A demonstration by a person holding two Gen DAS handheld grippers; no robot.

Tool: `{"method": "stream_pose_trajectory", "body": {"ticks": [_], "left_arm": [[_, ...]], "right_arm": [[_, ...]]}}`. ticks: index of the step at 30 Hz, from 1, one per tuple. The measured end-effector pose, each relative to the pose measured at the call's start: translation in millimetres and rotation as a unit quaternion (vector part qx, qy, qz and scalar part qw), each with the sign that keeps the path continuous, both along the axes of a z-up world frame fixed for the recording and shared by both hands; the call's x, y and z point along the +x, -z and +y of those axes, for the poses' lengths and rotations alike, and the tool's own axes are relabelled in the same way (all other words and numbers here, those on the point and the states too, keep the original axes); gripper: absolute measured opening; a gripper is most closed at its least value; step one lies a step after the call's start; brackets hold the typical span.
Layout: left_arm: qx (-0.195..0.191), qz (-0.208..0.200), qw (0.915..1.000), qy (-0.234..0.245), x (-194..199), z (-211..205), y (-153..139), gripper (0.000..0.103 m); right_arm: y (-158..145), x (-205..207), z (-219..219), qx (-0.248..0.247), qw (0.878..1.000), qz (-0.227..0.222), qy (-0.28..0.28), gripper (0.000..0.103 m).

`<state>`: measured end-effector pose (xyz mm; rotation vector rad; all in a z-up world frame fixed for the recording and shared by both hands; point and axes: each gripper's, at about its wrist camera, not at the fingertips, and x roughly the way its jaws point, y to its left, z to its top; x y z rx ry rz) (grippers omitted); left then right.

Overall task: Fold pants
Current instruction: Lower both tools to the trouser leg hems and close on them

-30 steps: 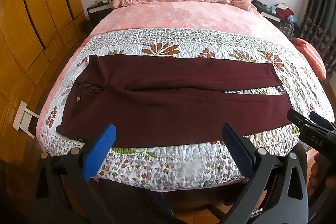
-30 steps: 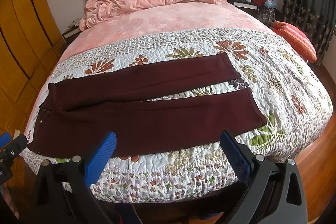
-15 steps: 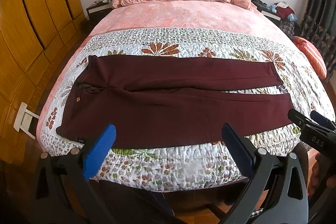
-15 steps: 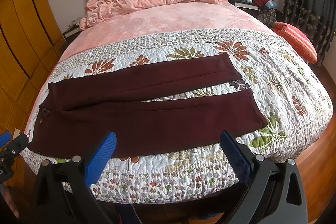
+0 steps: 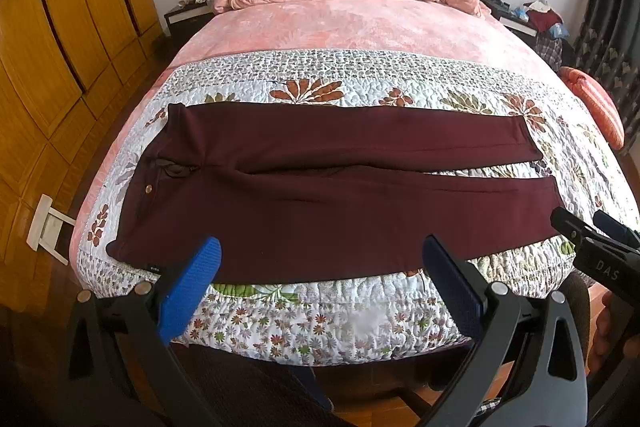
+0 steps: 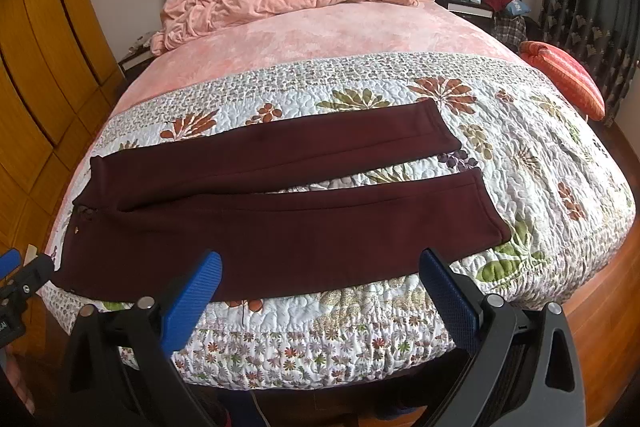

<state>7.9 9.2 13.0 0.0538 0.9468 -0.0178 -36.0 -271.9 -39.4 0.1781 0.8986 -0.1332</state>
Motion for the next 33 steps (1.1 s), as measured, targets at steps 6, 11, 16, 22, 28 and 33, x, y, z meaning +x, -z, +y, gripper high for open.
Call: {"method": "stream_pose_trajectory", "body": {"ticks": [6, 11, 16, 22, 28, 33], "left_arm": [[0.001, 0.004, 1.0, 0.001, 2, -2, 3, 0.1], [0.003, 0.009, 1.0, 0.001, 6, -4, 7, 0.1], [0.003, 0.023, 0.9997, 0.004, 17, -3, 18, 0.1], [-0.004, 0.062, 0.9979, 0.018, 77, 7, 45, 0.1], [-0.066, 0.097, 0.9912, 0.061, 164, 4, 73, 0.1], [-0.103, 0.121, 0.9839, 0.082, 224, -15, 93, 0.1]], "right_arm": [[7, 6, -2, 0.001, 1.0, 0.008, -0.002, 0.099], [14, 9, -2, 0.002, 1.0, 0.012, -0.004, 0.099], [21, 22, -19, 0.03, 0.999, 0.017, -0.018, 0.099], [23, 103, -109, 0.048, 0.999, 0.023, 0.002, 0.099], [76, 239, -201, 0.064, 0.99, 0.116, -0.042, 0.099], [126, 304, -250, 0.086, 0.982, 0.165, -0.037, 0.099]]}}
